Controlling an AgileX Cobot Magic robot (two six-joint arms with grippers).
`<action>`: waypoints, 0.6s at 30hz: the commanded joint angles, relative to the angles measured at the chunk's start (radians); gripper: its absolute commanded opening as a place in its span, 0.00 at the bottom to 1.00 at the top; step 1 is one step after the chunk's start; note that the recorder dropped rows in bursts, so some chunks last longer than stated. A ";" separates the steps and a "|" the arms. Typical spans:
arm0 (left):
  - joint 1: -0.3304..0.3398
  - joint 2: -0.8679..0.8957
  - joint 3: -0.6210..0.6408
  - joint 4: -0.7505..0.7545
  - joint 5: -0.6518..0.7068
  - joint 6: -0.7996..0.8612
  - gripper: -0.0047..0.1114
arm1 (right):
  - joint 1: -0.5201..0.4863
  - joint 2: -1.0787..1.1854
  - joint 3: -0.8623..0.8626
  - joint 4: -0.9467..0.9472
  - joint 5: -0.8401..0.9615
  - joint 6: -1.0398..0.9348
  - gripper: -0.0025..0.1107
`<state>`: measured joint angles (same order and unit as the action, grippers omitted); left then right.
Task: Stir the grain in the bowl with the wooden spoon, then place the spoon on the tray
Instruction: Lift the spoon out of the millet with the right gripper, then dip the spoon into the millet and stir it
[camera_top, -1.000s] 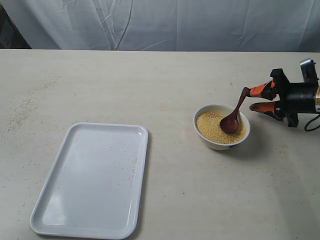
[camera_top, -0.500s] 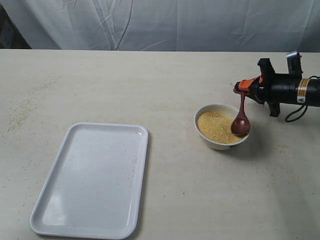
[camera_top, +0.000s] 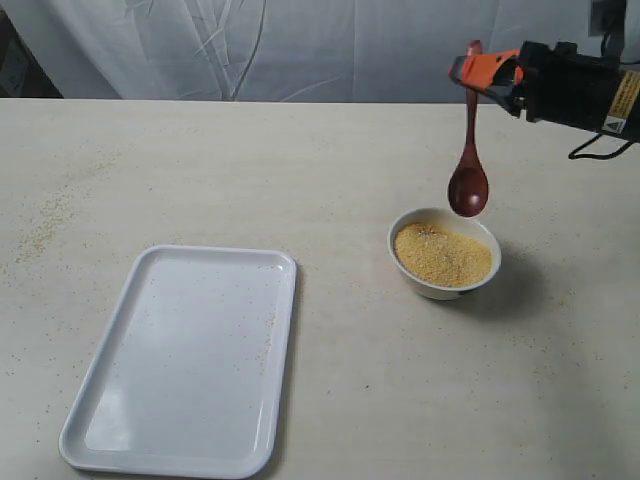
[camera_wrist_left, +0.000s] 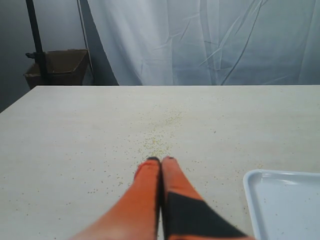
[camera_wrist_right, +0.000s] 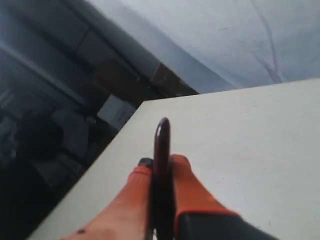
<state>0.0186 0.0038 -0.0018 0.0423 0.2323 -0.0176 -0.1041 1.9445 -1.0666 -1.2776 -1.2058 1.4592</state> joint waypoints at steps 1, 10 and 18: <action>0.002 -0.004 0.002 0.001 -0.001 0.000 0.04 | 0.126 -0.073 0.074 -0.015 0.096 -0.274 0.02; 0.002 -0.004 0.002 0.001 -0.001 0.000 0.04 | 0.320 -0.027 0.084 0.066 0.439 -0.483 0.02; 0.002 -0.004 0.002 0.001 -0.001 0.000 0.04 | 0.326 0.020 0.084 0.194 0.614 -0.533 0.02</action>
<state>0.0186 0.0038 -0.0018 0.0423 0.2323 -0.0176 0.2238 1.9585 -0.9867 -1.1449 -0.6841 0.9528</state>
